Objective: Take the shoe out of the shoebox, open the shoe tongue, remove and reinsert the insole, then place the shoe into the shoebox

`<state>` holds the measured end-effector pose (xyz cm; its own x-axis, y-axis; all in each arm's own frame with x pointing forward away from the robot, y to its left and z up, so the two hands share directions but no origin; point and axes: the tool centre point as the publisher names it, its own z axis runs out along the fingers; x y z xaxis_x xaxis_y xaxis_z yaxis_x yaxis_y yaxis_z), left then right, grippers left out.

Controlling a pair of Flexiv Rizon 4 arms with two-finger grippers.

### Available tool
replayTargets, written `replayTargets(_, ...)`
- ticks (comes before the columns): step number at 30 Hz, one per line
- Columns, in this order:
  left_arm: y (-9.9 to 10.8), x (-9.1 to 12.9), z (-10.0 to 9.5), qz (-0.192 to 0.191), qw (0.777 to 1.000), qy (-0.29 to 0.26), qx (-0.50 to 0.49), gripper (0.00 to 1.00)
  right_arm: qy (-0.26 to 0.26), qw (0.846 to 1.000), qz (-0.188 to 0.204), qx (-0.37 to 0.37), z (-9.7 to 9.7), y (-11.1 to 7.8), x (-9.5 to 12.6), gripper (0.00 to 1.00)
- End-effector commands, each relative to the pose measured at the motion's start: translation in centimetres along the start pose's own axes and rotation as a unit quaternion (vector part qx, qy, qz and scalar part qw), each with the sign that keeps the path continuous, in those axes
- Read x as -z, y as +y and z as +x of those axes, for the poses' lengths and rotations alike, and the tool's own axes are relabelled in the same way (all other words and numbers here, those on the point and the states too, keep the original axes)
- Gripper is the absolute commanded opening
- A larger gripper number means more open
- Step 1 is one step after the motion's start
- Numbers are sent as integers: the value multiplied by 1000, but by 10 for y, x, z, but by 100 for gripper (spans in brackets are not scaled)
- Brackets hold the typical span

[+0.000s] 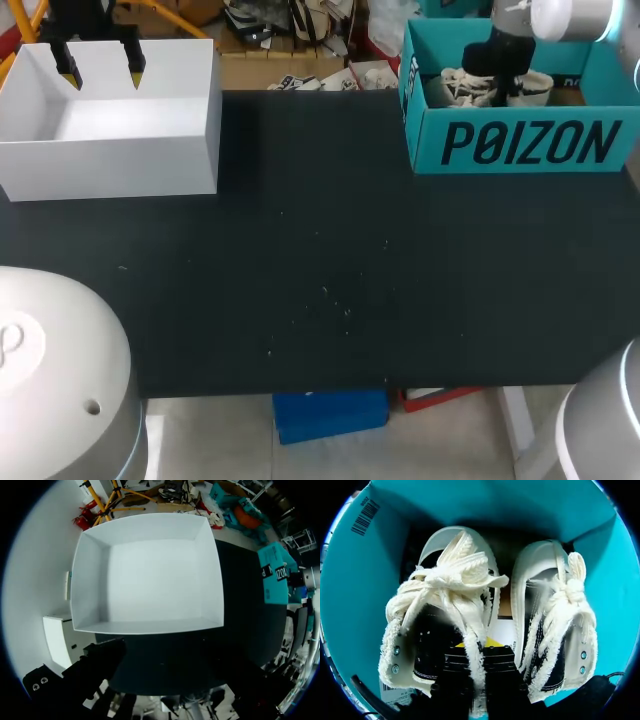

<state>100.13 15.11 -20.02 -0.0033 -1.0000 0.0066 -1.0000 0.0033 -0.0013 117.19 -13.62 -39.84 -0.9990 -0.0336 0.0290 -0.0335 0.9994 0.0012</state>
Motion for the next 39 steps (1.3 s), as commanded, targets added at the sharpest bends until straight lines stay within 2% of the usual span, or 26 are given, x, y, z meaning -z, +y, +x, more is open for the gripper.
replayTargets(1, 1, 0, 1, -1, 1000, -2, 1, 100, 2, 1000, 5, 5, 0, -2, 23, 0)
replayTargets(12, 1, 0, 1, -1, 1000, -2, 1, 100, -7, 999, 35, 10, 4, -11, 80, 0)
replayTargets(24, 1, 0, 1, -1, 1000, -2, 1, 100, -37, 995, 89, 2, 5, -12, 157, 0)
replayTargets(32, 1, 0, 1, -1, 1000, -2, 1, 100, -41, 993, 112, -8, 25, 8, 200, 0)
replayTargets(39, 1, 0, 1, -1, 1000, -2, 1, 100, -49, 991, 119, -21, 59, 35, 233, 0)
